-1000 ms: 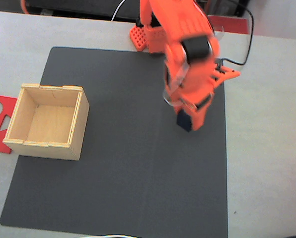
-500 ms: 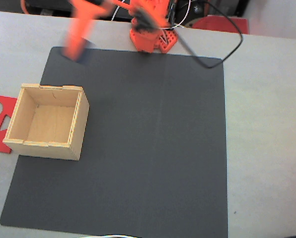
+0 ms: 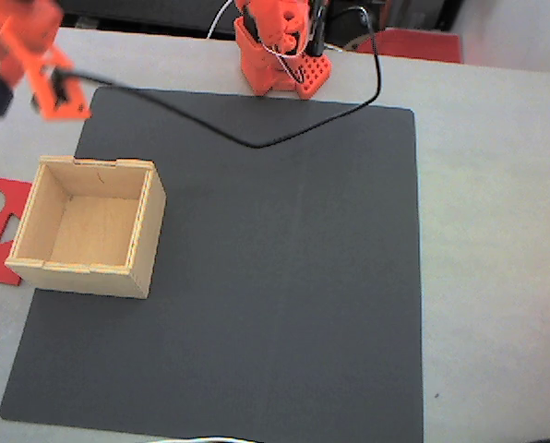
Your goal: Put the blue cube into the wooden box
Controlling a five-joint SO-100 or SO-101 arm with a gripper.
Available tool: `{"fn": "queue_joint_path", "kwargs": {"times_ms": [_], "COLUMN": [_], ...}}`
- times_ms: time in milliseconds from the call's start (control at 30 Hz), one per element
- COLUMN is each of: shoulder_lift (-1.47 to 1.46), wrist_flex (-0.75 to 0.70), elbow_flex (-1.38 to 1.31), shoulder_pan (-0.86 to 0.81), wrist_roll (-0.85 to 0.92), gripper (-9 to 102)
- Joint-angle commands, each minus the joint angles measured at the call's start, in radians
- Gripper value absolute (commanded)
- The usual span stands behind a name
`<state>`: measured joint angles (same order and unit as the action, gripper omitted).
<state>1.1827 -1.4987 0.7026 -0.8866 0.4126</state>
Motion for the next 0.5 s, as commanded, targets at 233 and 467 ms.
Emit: {"fn": "queue_joint_path", "kwargs": {"times_ms": [233, 467], "shoulder_lift": [-0.267, -0.232], "wrist_flex": [-0.308, -0.308], "elbow_flex": [-0.472, -0.377], "shoulder_pan": [0.244, 0.298], "wrist_roll": [0.086, 0.086], "gripper": [0, 0]}}
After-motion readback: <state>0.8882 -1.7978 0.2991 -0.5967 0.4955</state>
